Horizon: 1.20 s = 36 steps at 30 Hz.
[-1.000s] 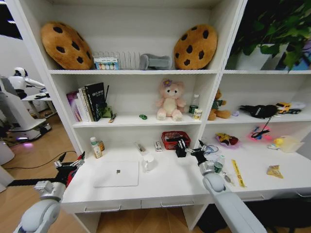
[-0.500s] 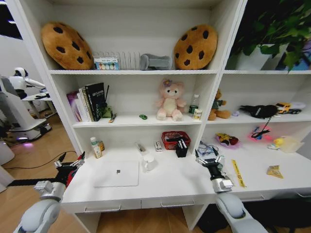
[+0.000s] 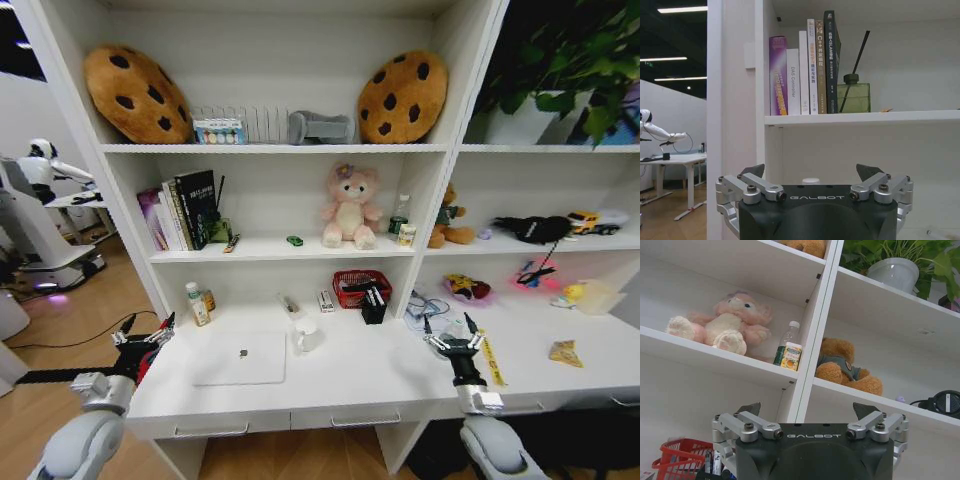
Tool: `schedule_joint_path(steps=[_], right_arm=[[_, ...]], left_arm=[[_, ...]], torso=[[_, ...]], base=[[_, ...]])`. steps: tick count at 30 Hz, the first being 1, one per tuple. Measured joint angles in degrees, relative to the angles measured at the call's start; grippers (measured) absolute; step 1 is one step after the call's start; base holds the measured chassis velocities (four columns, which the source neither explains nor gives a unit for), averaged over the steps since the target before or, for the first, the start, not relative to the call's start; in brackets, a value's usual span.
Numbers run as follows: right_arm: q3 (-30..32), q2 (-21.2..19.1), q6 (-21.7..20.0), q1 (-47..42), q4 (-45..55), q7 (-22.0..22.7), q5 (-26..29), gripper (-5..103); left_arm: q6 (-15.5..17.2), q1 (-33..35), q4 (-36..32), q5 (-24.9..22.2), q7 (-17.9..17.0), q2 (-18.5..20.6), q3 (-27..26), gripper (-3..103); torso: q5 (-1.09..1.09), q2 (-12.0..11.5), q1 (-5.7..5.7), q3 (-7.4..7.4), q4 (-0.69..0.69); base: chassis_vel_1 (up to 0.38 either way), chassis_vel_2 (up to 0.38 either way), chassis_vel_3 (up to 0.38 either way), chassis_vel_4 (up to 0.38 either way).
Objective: Organize the objects on the table.
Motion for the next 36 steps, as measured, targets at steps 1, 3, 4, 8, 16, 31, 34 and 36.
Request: schedule_joint_path(steps=[1,3,4,8,16,31,34,36], right_arm=[[-0.07,0.13,-0.01,0.11,-0.06,0.1,-0.15,100],[-0.07,0.13,-0.01,0.11,-0.06,0.1,-0.15,100],[-0.22,0.35,-0.01,0.31,-0.18,0.27,-0.3,100],[-0.49,0.57,-0.06,0.55,-0.31,0.46,-0.32,100],[-0.88,0.23,-0.34,0.88,0.31,0.46,0.4,100],[-1.04,-0.05,0.21,1.38,0.49,-0.07,0.83,100],[-1.04,-0.03,0.21,1.36,0.62,-0.16,0.91,100],[-1.04,-0.05,0.21,1.33,0.69,-0.19,1.05,100]], left_arm=[[0.0,0.0,0.0,0.0,0.0,0.0,0.0,100],[0.0,0.0,0.0,0.0,0.0,0.0,0.0,100],[0.0,0.01,0.0,0.0,0.0,0.0,0.0,100],[0.0,0.0,0.0,0.0,0.0,0.0,0.0,100],[0.0,0.01,0.0,0.0,0.0,0.0,0.0,100],[0.0,0.0,0.0,0.0,0.0,0.0,0.0,100],[0.0,0.0,0.0,0.0,-0.01,0.0,0.0,100],[0.0,0.0,0.0,0.0,-0.01,0.0,0.0,100]], torso=[[0.0,0.0,0.0,0.0,0.0],[0.0,0.0,0.0,0.0,0.0],[0.0,0.0,0.0,0.0,0.0],[0.0,0.0,0.0,0.0,0.0],[-0.01,0.0,0.0,0.0,0.0],[0.0,0.0,0.01,0.01,-0.01],[-0.04,0.0,0.0,0.0,-0.01],[-0.04,-0.01,0.0,0.01,0.0]], base=[[0.0,0.0,0.0,0.0],[0.0,0.0,0.0,0.0],[0.0,0.0,0.0,0.0],[0.0,0.0,0.0,0.0],[0.0,0.0,0.0,0.0],[-0.08,-0.069,0.078,0.074],[-0.184,-0.195,0.186,0.187],[-0.194,-0.216,0.19,0.213]])
